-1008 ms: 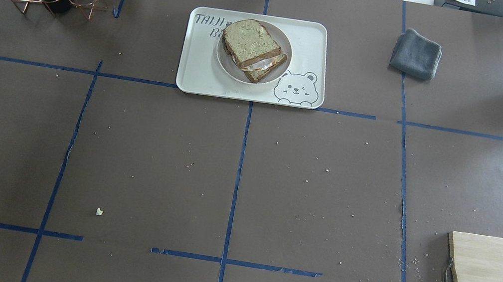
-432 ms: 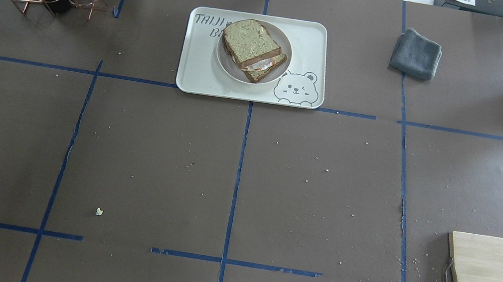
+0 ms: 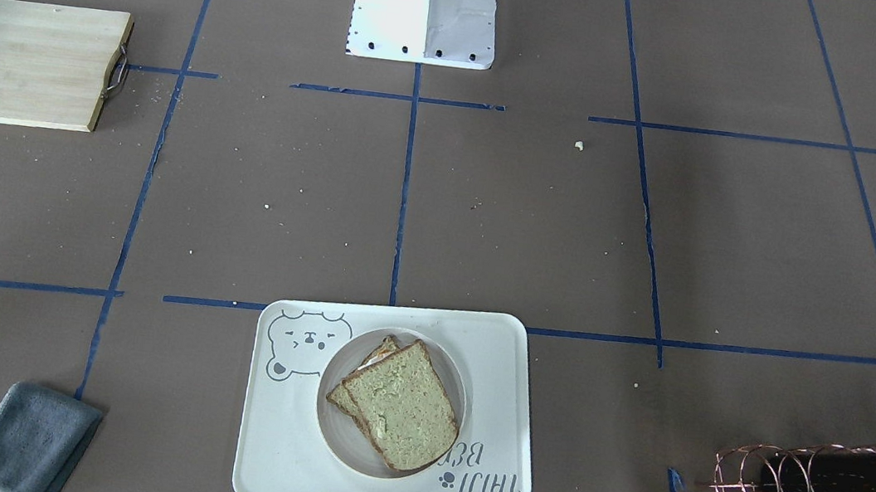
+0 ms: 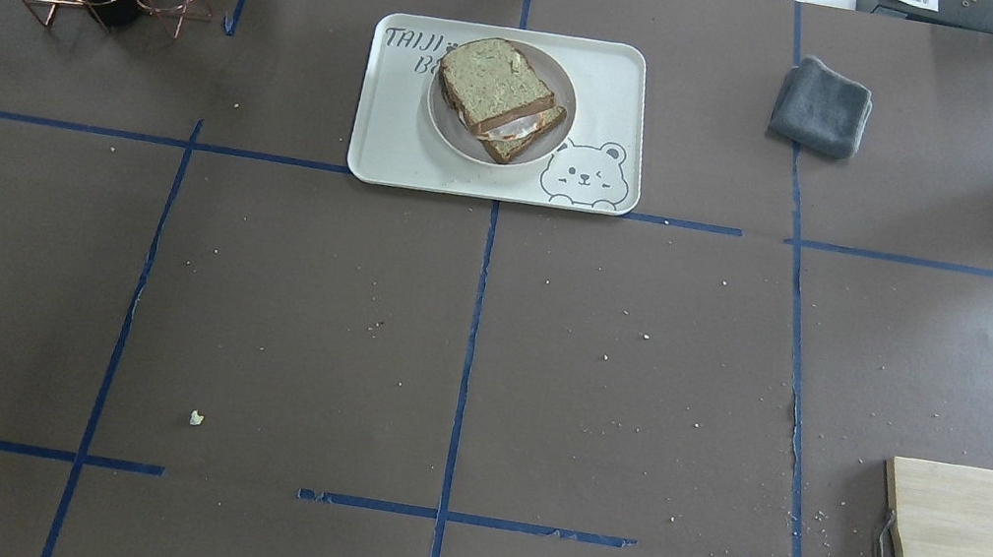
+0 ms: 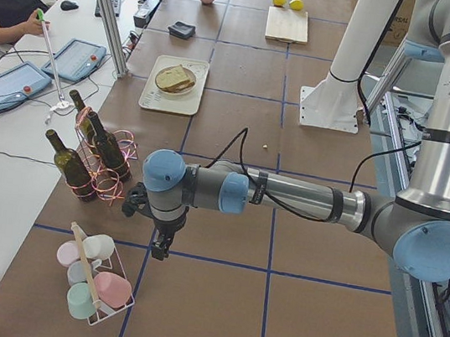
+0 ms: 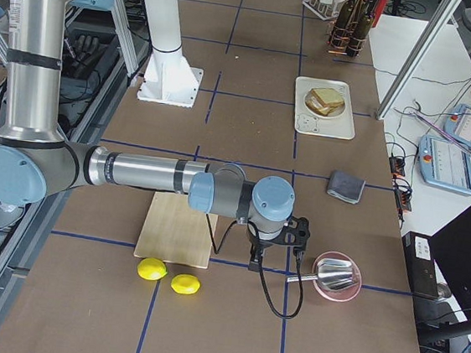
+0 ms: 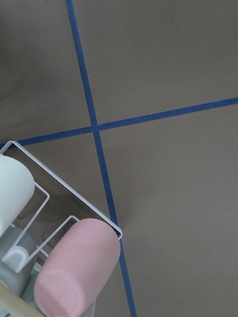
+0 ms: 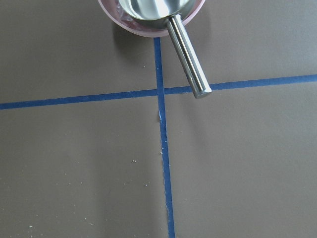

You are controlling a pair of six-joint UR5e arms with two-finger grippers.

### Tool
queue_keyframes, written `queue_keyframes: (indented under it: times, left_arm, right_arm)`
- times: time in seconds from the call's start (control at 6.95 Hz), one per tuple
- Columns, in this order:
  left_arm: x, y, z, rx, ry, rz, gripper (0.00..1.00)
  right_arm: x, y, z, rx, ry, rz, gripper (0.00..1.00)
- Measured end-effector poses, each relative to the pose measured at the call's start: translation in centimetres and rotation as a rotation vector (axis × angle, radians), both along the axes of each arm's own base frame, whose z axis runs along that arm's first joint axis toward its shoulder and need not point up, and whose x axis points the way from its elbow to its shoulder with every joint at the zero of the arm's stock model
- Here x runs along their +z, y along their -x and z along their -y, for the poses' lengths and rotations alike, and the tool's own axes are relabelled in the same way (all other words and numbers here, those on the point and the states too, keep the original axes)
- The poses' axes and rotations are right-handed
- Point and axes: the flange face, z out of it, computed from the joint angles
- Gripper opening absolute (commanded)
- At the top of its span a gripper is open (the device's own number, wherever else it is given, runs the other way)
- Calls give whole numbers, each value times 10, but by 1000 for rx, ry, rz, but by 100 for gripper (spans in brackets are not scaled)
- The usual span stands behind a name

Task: Make sandwich and place on tray

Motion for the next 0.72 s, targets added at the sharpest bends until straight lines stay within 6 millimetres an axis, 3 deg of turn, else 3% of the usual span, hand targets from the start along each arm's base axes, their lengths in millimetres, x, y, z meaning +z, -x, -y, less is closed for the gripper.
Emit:
queue_keyframes:
  times: [0.72]
  left_arm:
    - [-5, 0, 2, -2, -7, 0, 100]
  right_arm:
    - [-2, -1, 0, 13, 5, 6, 100]
